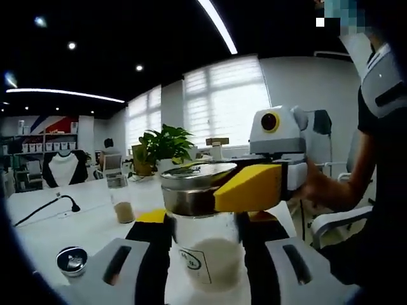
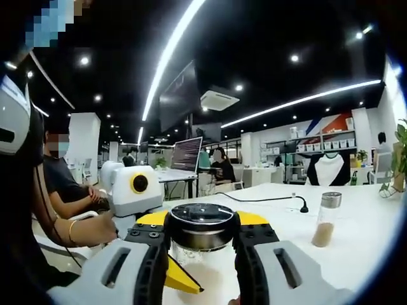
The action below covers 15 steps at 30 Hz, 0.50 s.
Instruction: Rotate the seasoning bottle until the label or dispensing opening points toward the visible target arrow and the bottle remains upright within the marked orientation range
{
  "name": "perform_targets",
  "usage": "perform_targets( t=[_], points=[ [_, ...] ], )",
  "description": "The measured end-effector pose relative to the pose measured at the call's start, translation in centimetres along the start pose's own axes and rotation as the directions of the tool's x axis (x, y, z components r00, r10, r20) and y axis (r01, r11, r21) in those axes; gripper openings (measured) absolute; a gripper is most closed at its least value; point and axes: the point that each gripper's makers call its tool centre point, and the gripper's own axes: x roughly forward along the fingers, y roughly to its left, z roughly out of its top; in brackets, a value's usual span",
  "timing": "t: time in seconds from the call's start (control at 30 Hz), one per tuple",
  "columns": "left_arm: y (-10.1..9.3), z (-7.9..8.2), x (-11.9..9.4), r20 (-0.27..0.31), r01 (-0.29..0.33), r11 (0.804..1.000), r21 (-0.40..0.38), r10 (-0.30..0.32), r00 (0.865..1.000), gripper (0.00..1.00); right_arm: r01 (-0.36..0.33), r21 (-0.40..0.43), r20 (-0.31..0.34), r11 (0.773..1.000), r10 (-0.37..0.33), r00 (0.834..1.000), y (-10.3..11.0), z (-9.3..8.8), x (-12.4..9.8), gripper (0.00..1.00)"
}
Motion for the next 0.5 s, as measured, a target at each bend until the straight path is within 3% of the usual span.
perform_targets(
  t=[0.1, 0.2, 0.27, 0.5],
  points=[
    [0.1, 0.2, 0.1, 0.016, -0.016, 0.999, -0.032, 0.016, 1.0, 0.45, 0.012, 0.022, 0.011, 1.0, -0.012, 1.0, -0.5, 0.2, -0.1, 0.37],
    [0.2, 0.2, 0.3, 0.019, -0.04, 0.999, -0.014, 0.041, 0.999, 0.45, 0.016, 0.015, 0.008, 1.0, -0.016, 1.0, -0.6, 0.2, -0.1, 0.37],
    [0.6, 0.1, 0.4, 0.009, -0.088, 0.996, 0.0, 0.088, 0.996, 0.45, 0.027, 0.015, 0.006, 1.0, -0.027, 1.0, -0.8, 0.2, -0.1, 0.37],
    [1.2, -0.3, 0.5, 0.003, -0.162, 0.987, -0.016, 0.162, 0.987, 0.44, 0.067, 0.074, 0.015, 0.995, -0.069, 0.998, -1.7, -0.1, -0.2, 0.37]
  ],
)
